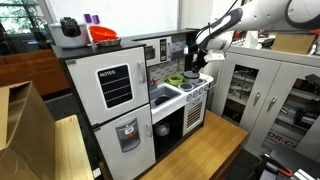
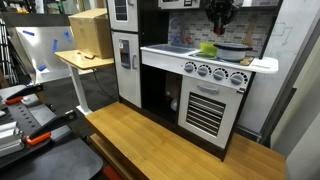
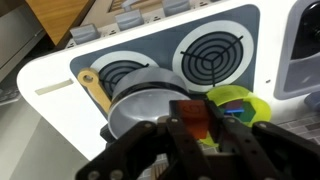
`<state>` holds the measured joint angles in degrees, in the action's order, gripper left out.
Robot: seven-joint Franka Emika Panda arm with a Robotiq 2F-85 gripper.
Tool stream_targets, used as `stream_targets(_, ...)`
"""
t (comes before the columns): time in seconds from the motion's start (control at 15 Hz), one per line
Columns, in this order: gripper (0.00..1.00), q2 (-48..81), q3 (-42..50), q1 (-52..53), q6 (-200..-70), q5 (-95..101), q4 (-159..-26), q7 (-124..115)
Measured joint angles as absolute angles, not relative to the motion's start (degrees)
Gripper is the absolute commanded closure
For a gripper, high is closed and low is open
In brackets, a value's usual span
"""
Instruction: Put the orange object in the white box
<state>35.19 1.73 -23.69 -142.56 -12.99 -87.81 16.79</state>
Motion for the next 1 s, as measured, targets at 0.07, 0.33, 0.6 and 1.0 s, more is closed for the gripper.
stream_targets(0.07, 0.93, 36.5, 2.26, -23.82, -142.52, -12.99, -85.8, 15.7)
stream_targets(0.33, 0.93, 43.2, 2.94, -24.93, -139.66, -12.99, -75.92, 12.98)
stream_targets(0.6, 0.46, 50.0, 2.4, -26.52, -130.98, -12.99, -65.57, 13.0)
stream_targets(1.0, 0.12, 57.32, 1.65, -28.32, -120.65, -12.99, -53.7, 14.05)
